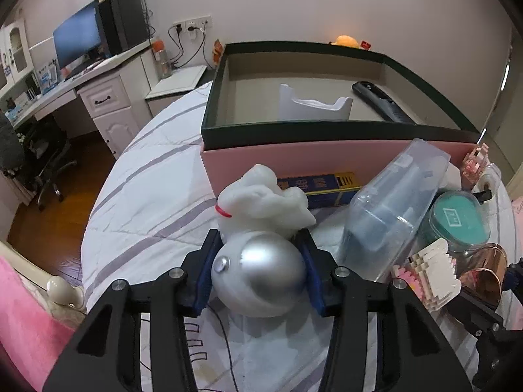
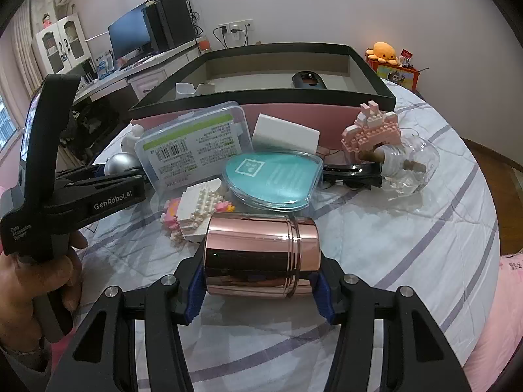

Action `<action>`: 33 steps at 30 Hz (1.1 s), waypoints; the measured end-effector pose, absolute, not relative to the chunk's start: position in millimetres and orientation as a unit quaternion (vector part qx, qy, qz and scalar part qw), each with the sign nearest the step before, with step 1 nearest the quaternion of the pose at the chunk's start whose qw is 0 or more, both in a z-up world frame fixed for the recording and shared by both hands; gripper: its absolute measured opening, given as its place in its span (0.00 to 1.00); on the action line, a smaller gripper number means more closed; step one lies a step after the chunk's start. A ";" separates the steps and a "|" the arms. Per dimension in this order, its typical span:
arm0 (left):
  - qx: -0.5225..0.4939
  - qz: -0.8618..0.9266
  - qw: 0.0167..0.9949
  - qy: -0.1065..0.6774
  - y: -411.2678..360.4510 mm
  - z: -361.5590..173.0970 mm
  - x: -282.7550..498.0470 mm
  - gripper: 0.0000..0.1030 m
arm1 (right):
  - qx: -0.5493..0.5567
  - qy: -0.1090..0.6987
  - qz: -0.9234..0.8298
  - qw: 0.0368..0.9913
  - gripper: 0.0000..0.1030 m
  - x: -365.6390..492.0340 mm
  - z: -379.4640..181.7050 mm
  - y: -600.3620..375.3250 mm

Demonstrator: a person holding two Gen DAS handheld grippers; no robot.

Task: Organize rigid objects
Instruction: 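Grasp the silver ball figurine with the left tool while the right tool holds the canister, then carry the figurine and canister into the pink box and open both tools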

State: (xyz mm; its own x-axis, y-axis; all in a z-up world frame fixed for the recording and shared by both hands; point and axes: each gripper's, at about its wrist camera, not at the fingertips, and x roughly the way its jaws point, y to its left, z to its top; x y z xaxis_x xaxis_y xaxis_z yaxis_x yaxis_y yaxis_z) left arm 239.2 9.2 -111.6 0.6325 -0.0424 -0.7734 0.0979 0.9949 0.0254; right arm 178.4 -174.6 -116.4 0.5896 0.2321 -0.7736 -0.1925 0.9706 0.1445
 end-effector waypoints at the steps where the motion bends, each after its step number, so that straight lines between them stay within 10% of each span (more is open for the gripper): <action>1: 0.026 -0.042 0.903 0.427 10.7 -111.8 237.6 0.46 | 0.022 0.437 0.119 0.891 0.53 178.1 -116.0 -174.5; 33: -0.011 -0.067 0.941 0.332 5.6 1.8 219.7 0.46 | 0.029 0.344 0.150 0.927 0.53 211.6 -15.6 -186.2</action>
State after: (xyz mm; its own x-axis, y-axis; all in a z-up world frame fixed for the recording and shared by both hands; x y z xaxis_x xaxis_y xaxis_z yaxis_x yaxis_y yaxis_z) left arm 219.7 5.6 1.8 0.7709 -0.1341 -0.6227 0.1196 0.9907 -0.0653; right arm 211.6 -186.2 -15.6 0.7186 0.2974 -0.6286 -0.2581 0.9534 0.1560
